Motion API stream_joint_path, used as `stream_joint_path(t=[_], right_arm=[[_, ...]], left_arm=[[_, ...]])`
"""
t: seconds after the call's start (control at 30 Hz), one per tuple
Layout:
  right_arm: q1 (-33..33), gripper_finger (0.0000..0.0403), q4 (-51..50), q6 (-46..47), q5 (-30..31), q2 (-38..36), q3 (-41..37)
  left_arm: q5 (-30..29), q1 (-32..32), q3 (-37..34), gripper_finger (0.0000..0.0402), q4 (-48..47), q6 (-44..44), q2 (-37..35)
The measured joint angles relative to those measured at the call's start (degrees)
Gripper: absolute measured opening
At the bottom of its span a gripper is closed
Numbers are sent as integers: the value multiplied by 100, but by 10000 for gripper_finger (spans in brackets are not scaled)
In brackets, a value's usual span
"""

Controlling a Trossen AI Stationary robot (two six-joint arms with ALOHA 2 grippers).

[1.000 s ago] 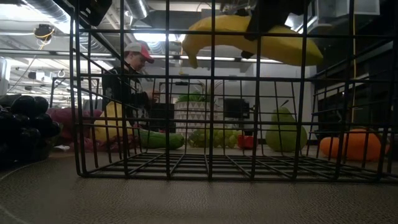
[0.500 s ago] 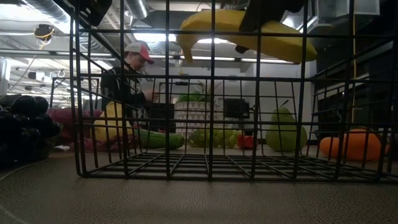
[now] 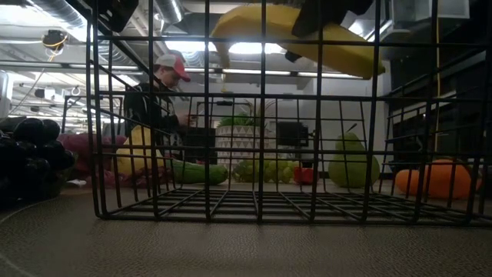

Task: Build produce basket
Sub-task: Put the yellow banana into the black wire basket

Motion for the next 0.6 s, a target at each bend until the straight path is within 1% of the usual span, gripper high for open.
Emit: stream_joint_path(t=[0.27,0.37,0.5,0.6], right_arm=[[0,156,106,4,0,2,0],[0,156,145,4,0,2,0],[0,156,222,-12,0,2,0],[0,156,237,-353,-5,2,0]], left_arm=[[-43,-24,0,134,0,-62,0],[-48,6,-2,134,-17,125,2],[-105,24,-38,134,-77,155,142],[-156,24,-37,134,-37,151,270]])
